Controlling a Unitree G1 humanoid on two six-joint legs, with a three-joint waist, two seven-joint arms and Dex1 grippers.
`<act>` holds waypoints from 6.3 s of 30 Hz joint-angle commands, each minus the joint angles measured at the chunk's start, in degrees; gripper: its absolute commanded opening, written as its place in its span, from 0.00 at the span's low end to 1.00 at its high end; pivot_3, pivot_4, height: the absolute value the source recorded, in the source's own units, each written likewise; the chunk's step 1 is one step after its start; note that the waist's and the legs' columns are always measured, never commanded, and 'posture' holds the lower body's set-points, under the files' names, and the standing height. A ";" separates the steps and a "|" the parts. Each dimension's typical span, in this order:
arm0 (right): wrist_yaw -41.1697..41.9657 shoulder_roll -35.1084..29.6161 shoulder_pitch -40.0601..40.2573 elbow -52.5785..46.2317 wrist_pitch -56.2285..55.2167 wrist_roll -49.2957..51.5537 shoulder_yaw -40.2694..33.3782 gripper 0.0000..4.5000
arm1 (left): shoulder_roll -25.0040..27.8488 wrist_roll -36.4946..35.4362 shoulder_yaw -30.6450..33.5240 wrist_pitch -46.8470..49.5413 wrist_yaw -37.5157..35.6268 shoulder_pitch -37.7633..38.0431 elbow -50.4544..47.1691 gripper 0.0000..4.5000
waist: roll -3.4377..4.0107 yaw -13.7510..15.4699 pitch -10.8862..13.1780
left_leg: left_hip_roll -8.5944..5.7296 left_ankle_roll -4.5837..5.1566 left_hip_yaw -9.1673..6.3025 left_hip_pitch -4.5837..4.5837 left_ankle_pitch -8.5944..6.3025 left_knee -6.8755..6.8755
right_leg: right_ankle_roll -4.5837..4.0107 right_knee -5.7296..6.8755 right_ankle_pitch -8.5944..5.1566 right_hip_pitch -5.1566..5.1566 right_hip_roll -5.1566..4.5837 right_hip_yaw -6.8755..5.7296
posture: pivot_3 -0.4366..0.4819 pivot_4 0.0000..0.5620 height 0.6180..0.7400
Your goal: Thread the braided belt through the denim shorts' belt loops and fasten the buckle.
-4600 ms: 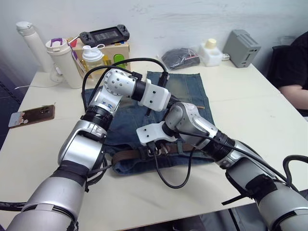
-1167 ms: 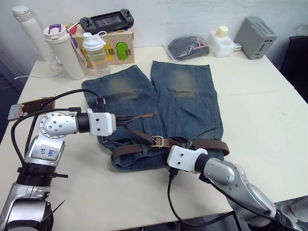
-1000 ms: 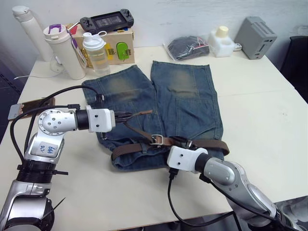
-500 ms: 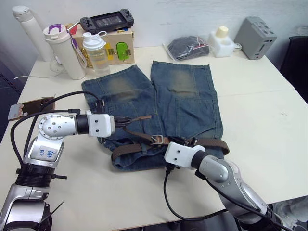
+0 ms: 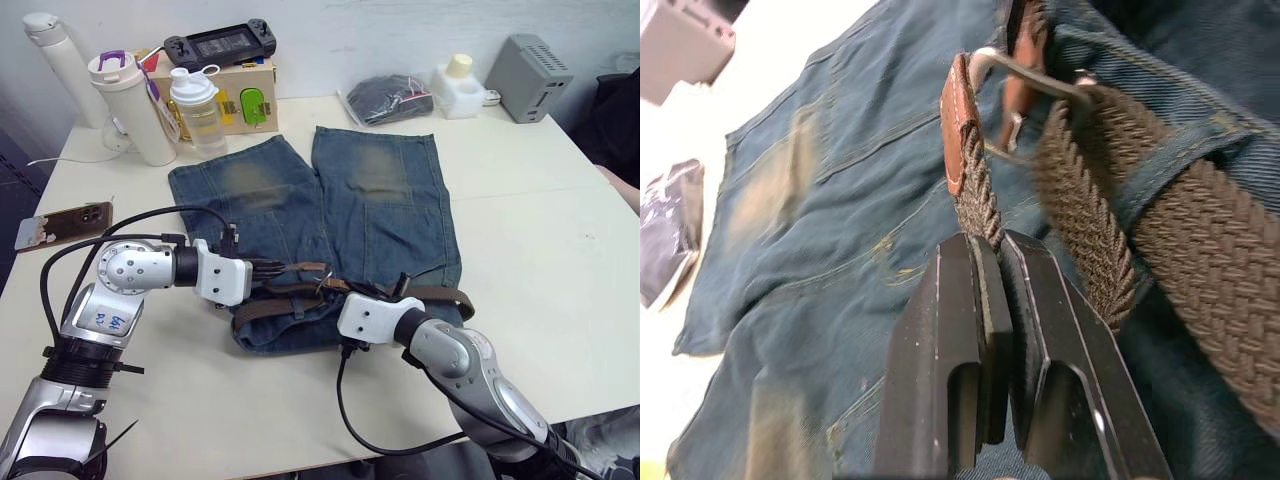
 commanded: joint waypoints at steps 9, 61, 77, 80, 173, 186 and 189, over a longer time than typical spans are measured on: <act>0.40 1.37 -0.94 -0.16 -1.56 -2.06 -1.58 0.02 | 1.83 0.11 -0.76 -3.29 -2.00 -3.52 2.60 0.00 | -0.01 0.00 0.00 | 0.00 0.00 0.01 0.00 0.00 0.02 | 0.00 0.02 0.00 0.00 0.01 -0.01 | 0.48 0.27 0.56; 25.35 -5.53 4.74 -16.68 17.94 23.76 -27.73 0.87 | -20.38 5.07 -11.51 -0.01 3.52 -9.95 11.46 0.00 | -0.08 1.51 -0.04 | -0.02 0.12 0.04 0.00 -0.01 0.25 | 0.08 0.08 0.06 0.09 0.08 0.01 | 0.48 0.27 0.56; 15.43 -15.06 -5.42 -3.74 2.45 20.43 -17.78 0.87 | -20.54 6.38 -11.74 -2.07 4.79 -10.70 11.91 0.00 | -0.09 1.52 -0.05 | -0.12 0.20 0.09 0.00 0.02 0.27 | 0.15 0.09 0.10 0.10 -0.04 -0.03 | 0.48 0.27 0.56; 14.21 -14.63 -5.76 -2.66 0.79 19.30 -16.11 0.87 | -20.22 6.56 -11.59 -2.14 4.95 -10.62 11.70 0.00 | -0.08 1.52 -0.05 | -0.12 0.21 0.08 0.00 0.02 0.27 | 0.16 0.07 0.11 0.11 -0.05 -0.02 | 0.48 0.27 0.56; 21.75 -21.67 22.55 -5.86 -14.69 34.13 -42.75 1.00 | -1.38 -13.34 4.62 31.94 5.47 17.07 -16.37 0.78 | 0.06 2.49 -0.16 | 0.05 0.11 -0.06 0.95 -0.15 -0.04 | 0.07 -0.32 0.04 1.06 -0.35 0.07 | 0.48 0.27 0.56; 0.27 -16.38 25.12 -2.56 -27.20 7.54 -26.46 1.00 | -3.05 -15.60 6.82 37.13 8.82 18.67 -22.48 0.78 | 0.01 2.72 -0.11 | 0.00 0.06 0.00 0.92 -0.18 -0.02 | 0.08 -0.34 0.03 1.02 -0.35 0.09 | 0.48 0.27 0.56; -3.96 -14.74 27.14 -1.71 -29.42 1.73 -25.37 1.00 | -3.05 -15.56 6.84 37.17 9.11 18.81 -22.69 0.78 | 0.02 2.67 -0.11 | 0.02 0.01 0.01 0.94 -0.16 -0.01 | 0.05 -0.35 -0.02 0.98 -0.33 0.12 | 0.48 0.27 0.56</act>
